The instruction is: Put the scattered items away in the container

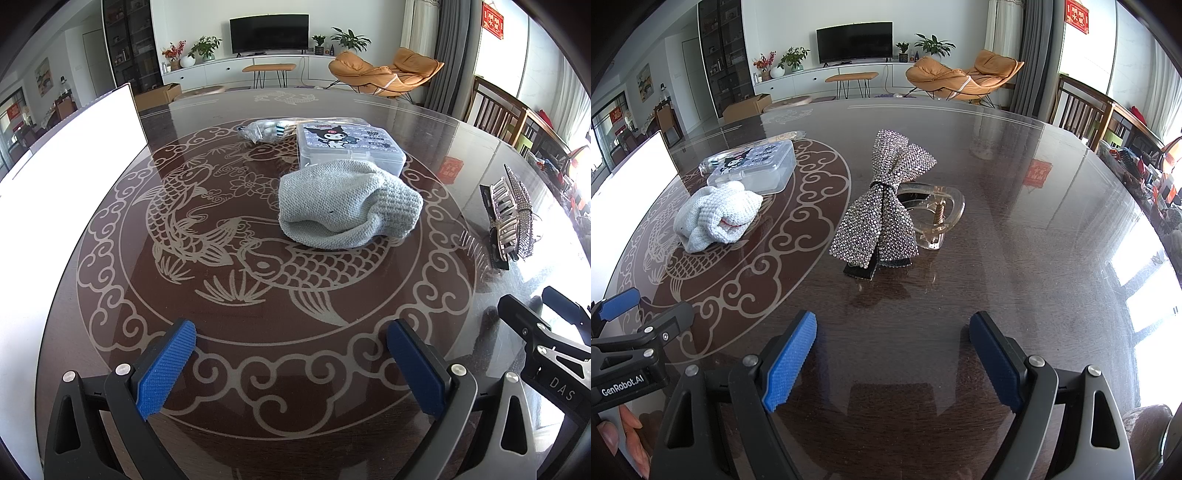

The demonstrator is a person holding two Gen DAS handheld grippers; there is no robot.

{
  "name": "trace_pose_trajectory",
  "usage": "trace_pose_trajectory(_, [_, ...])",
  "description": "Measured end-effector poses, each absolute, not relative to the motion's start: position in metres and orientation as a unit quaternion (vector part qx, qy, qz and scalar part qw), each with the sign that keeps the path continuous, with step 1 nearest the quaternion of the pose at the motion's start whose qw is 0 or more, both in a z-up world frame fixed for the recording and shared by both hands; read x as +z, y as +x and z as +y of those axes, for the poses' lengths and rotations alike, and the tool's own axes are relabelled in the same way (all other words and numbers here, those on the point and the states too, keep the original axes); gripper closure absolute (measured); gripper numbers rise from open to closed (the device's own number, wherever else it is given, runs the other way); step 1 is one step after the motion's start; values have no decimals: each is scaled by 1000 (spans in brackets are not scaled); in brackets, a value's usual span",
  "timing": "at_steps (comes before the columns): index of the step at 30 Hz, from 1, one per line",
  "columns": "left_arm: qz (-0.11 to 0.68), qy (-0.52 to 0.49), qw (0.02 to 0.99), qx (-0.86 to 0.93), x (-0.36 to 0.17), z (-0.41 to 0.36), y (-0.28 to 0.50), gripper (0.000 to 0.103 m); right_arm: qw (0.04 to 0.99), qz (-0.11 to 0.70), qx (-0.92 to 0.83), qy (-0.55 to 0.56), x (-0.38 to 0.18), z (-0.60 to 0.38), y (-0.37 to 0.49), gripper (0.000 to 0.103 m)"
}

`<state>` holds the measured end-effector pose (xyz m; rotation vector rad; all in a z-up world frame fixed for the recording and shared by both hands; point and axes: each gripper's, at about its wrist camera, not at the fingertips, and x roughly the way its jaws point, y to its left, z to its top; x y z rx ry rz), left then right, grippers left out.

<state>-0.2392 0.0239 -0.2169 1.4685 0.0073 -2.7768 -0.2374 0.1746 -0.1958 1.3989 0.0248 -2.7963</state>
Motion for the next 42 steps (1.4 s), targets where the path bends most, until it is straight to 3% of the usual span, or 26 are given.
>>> trace_pose_trajectory(24, [4, 467, 2, -884, -216, 23, -241, 0, 35, 17, -889, 457, -194, 178, -239, 17])
trace_pose_trajectory(29, [4, 467, 2, -884, -216, 23, -243, 0, 55, -24, -906, 420, -166, 190, -229, 18])
trace_pose_trajectory(35, [4, 467, 2, -884, -216, 23, -243, 0, 32, -78, -892, 444, -149, 199, -280, 18])
trace_pose_trajectory(42, [4, 467, 2, -884, -216, 23, -243, 0, -14, -43, -874, 483, -172, 192, -318, 19])
